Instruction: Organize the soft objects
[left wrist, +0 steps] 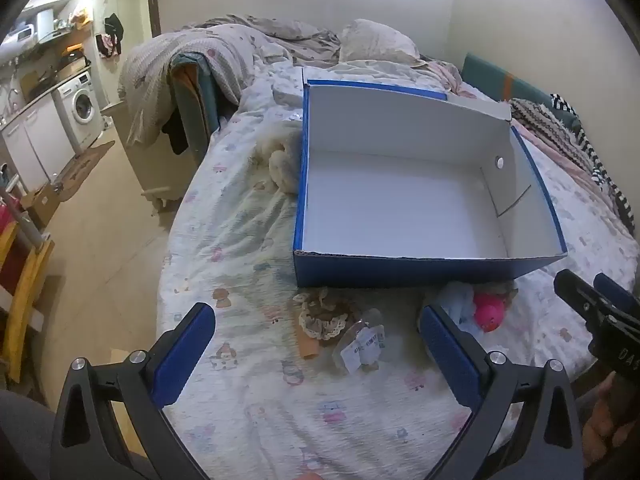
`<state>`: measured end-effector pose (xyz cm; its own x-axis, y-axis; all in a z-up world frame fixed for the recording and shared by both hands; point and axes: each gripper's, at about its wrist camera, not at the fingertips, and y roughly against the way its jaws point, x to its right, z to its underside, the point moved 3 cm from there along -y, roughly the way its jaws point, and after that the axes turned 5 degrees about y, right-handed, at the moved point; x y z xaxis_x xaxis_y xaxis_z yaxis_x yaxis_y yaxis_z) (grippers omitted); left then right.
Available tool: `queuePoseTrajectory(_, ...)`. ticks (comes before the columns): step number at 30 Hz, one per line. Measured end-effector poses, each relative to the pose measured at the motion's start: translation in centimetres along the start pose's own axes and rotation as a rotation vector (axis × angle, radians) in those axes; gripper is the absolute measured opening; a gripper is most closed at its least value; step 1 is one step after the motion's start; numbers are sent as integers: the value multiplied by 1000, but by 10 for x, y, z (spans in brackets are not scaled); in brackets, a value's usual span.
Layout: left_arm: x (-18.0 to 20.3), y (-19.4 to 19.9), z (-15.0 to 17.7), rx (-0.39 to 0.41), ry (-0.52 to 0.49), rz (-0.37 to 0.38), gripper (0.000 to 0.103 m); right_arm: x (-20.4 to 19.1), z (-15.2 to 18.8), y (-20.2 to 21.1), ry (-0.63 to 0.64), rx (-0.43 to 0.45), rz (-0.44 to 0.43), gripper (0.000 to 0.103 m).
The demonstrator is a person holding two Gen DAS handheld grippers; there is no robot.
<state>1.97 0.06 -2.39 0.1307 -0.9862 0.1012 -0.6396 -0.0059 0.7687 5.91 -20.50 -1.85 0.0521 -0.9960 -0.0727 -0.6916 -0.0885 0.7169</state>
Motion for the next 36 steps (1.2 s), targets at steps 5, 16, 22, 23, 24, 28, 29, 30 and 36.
queuePoseTrajectory(5,-8,-2,-4,-8,-1,5,102,-1,0,1,12,2,9,103)
queuePoseTrajectory(16,-11,-6,-6,7,0,-15,102,-2,1,1,-1,6,10,103)
queuePoseTrajectory(22,-1,3,1,19,-6,-19,102,1,0,1,-3,4,7,103)
queuePoseTrajectory(23,-1,3,1,18,-6,-20,102,1,0,1,-1,3,8,103)
queuePoseTrajectory(24,-1,3,1,17,-6,-20,102,1,0,1,-3,3,8,103)
queuePoseTrajectory(28,-1,3,1,18,-6,-19,102,1,0,1,-3,2,8,103)
queuePoseTrajectory(29,0,4,1,18,-7,-19,102,1,0,1,-3,2,8,103)
queuePoseTrajectory(30,-1,3,1,18,-6,-20,102,1,0,1,-3,2,8,103)
queuePoseTrajectory(36,-1,3,1,17,-6,-21,102,1,0,1,-3,1,9,103)
